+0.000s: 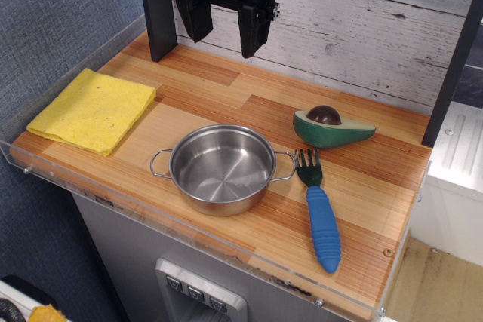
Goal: Put the avocado in the pot
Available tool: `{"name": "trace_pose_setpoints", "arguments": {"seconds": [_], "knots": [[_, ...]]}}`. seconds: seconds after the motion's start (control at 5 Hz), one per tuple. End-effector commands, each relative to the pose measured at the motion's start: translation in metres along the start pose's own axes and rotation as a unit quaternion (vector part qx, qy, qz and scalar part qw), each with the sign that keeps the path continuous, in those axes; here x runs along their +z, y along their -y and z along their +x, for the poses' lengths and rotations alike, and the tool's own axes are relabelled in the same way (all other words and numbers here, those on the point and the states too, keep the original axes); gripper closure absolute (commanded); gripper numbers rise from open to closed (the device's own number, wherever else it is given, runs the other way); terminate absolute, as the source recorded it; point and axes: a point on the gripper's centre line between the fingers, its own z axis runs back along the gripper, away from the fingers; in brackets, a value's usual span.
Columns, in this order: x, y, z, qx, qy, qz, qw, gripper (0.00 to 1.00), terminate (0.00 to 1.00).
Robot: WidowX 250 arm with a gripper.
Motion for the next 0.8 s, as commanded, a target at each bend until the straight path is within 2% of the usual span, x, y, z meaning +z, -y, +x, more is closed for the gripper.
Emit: {"name": "trace_pose_setpoints", "arguments": {"seconds": [0.0, 0.2, 0.6], "knots": [[0.000, 0.000, 0.000, 0.000, 0.000, 0.000, 1.0000, 0.00, 0.00], [-0.009, 0.024, 0.010, 0.000, 0.013, 0.014, 0.9998, 0.00, 0.00], [-0.041, 0.070, 0.028, -0.068, -0.017, 0.020, 0.9973, 0.00, 0.00]]}}
